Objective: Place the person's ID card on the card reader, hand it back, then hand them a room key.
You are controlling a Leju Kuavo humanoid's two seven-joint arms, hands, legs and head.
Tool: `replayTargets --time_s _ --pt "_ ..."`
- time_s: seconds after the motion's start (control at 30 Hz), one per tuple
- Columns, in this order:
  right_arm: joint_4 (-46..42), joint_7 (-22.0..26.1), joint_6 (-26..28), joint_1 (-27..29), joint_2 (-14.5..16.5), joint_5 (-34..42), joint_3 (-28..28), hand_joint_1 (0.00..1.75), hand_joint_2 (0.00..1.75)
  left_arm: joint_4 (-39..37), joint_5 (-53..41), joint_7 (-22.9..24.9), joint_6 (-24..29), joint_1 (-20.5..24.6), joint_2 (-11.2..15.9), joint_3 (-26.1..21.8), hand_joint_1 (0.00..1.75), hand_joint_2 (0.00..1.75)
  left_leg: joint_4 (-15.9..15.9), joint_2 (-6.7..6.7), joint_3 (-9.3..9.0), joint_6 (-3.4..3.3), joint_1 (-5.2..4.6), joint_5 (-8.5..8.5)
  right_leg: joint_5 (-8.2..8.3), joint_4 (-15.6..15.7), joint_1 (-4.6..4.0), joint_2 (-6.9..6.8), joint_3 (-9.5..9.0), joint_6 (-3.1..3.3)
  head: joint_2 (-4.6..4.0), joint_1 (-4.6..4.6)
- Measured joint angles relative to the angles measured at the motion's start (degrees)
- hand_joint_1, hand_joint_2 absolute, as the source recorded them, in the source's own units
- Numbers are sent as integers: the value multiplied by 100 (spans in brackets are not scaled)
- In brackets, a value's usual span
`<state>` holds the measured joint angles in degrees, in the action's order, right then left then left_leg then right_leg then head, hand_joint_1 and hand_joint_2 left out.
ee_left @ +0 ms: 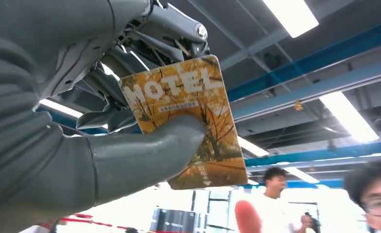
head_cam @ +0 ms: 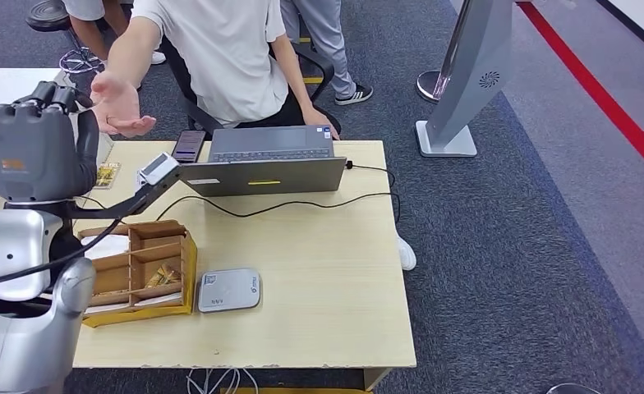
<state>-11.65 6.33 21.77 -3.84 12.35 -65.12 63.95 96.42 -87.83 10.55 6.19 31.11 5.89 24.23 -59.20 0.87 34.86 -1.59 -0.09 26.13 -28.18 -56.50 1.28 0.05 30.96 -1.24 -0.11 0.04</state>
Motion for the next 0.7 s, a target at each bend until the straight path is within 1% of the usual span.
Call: replayTargets --time_s 0.1,0.27,0.33,0.4,0.5,0.7 --pt "1 18 -20 8 -5 -54 -78 0 175 -727 -4 84 14 419 8 -74 175 175 0 2 4 0 2 -5 2 -1 -1 1 6 1 0 2" --pt "4 46 -24 -15 -5 -107 -180 0 175 -2230 -8 376 -32 1216 72 -25 175 175 0 9 2 -1 2 -8 5 -3 -1 10 4 -1 0 4" --pt "7 42 -24 -19 -5 -104 -208 0 175 -2731 -9 443 -35 1437 75 -3 175 175 1 8 0 -1 2 -8 5 -3 -1 9 0 -1 0 4" --pt "11 40 -24 -19 -5 -100 -222 0 175 -3100 -10 472 -35 1533 75 0 175 175 1 10 0 0 2 -9 7 -3 -1 12 3 1 0 1" --pt "15 40 -24 -12 -5 -97 -230 0 175 -3476 -10 484 -34 1561 81 1 175 175 1 13 10 -1 3 -16 13 -5 -2 14 13 1 0 -3" --pt "26 40 -24 -15 -5 -98 -233 0 175 -3822 -10 484 -32 1607 84 1 175 175 0 12 30 -2 1 -15 15 -3 -1 16 27 1 0 -2"
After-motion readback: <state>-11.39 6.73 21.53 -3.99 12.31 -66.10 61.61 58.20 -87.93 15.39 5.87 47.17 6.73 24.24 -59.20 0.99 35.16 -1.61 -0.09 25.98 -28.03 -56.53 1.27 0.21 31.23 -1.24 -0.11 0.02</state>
